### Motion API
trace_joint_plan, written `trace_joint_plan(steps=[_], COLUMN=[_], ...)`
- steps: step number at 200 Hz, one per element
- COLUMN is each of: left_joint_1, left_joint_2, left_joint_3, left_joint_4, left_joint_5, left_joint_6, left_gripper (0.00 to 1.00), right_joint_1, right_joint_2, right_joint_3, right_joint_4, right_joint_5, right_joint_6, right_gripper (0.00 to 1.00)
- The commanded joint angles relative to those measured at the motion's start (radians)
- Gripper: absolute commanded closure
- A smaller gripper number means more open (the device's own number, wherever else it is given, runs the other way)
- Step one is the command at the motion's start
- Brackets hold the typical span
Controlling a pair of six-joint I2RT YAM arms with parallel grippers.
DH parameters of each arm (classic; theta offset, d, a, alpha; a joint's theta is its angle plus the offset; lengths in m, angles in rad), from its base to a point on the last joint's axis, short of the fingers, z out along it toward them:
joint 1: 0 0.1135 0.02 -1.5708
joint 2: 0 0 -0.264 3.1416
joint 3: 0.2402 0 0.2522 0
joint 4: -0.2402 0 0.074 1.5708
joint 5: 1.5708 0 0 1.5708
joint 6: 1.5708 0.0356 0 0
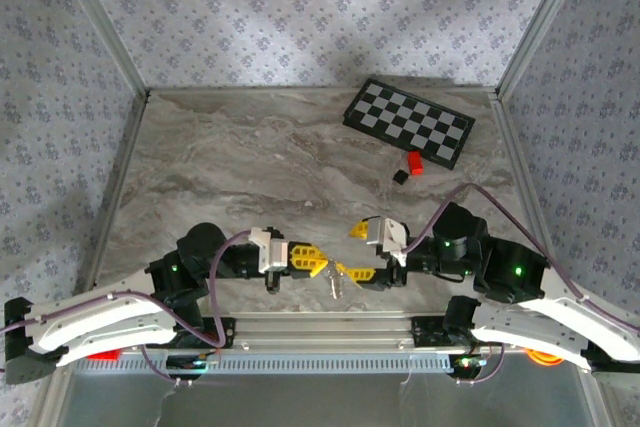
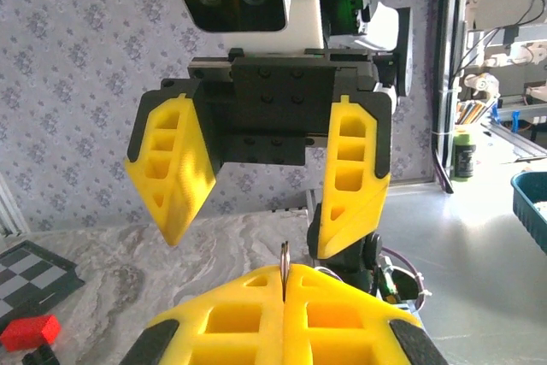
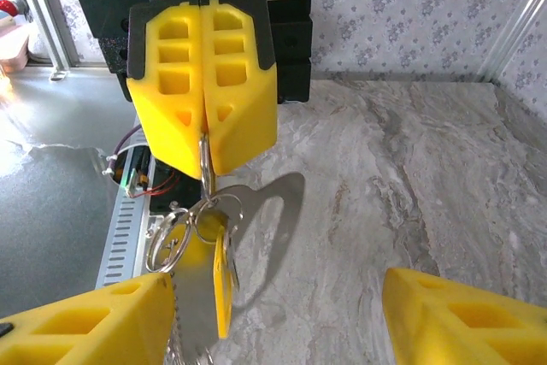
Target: Put the keys on the keyring
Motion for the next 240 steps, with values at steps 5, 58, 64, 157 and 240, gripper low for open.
trace_joint_plan(steps=[5, 58, 64, 157, 240], left_joint_1=[0.003, 0.004, 0.004, 0.004, 0.003], left_joint_2=[-0.027, -0.047, -0.047, -0.022, -0.014], left_joint_3=[0.030, 0.030, 0.033, 0.058, 0.058], left_joint_4=[0.057, 0.052, 0.049, 0.032, 0.038], left_joint_5=[0.054, 0.054, 0.054, 0.051, 0.060], left_joint_6=[-0.019, -0.026, -0.026, -0.019, -0.021], left_gripper=[1.00, 1.00, 1.00, 1.00, 1.00], right_joint_1=[-0.005, -0.008, -0.008, -0.011, -0.017], right_joint_2=[-0.021, 0.002, 0.003, 0.026, 0.030], right_joint_3=[-0.016, -0.039, -0.044, -0.085, -0.108], right_joint_4=[0.026, 0.056, 0.067, 0.141, 0.171], right_joint_5=[-0.031, -0.095, -0.104, -0.201, -0.190], right_joint_6=[0.006, 0.005, 0.008, 0.033, 0.035], right_gripper=[0.34, 0.40, 0.40, 0.39, 0.54])
